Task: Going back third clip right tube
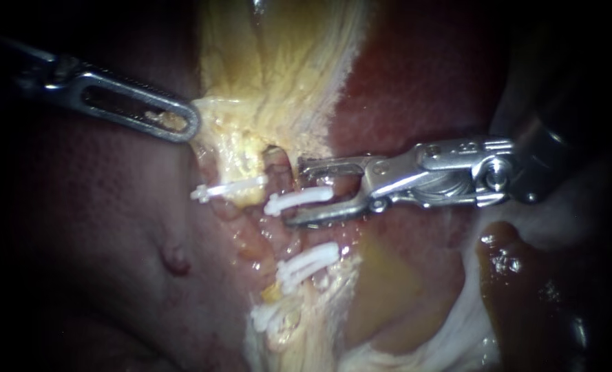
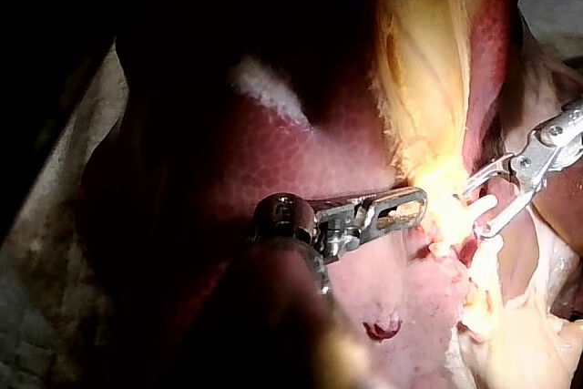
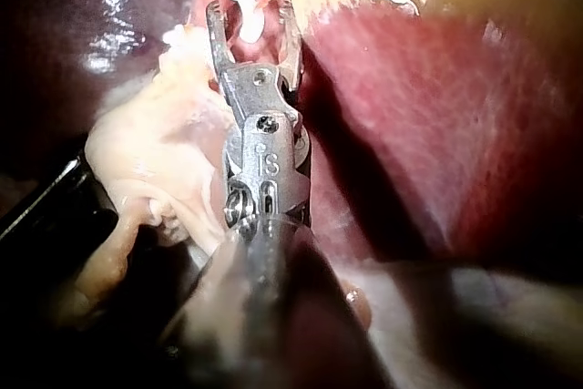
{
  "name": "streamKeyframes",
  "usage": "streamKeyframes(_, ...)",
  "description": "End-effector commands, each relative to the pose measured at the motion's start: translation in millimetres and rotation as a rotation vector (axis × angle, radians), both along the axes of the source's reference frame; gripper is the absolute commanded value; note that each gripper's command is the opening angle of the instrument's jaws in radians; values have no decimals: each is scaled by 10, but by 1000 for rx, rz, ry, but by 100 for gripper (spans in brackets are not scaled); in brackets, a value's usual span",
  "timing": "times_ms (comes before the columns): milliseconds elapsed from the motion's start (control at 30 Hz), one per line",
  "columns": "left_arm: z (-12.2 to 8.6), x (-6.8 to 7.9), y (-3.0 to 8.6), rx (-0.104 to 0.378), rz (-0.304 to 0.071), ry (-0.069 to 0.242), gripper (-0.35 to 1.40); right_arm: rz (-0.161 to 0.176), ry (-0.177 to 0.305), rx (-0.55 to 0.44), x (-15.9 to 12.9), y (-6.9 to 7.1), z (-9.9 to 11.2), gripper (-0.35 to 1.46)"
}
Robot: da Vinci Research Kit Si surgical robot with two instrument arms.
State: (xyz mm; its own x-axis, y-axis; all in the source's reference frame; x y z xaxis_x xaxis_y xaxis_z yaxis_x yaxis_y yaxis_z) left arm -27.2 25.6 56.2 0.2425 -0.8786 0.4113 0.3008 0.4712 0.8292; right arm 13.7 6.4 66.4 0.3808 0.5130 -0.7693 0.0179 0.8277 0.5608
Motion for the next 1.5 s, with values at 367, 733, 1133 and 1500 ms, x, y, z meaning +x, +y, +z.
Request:
streamKeyframes(367, 0, 1, 0, 0, 0, 0, -35, -17, 7, -132, -79, 9, -41, 50)
streamKeyframes(733, 7, -3, -3, -4, 1, 8, -35, -27, 11, -143, -101, 5, -54, 50)
streamKeyframes(1133, 64, -53, -31, -1, 61, 35, -35, -33, 16, -141, -102, 3, -56, 50)
streamKeyframes(1500, 76, -68, -33, 9, 63, 34, -35, -33, 16, -141, -102, 2, -57, 50)
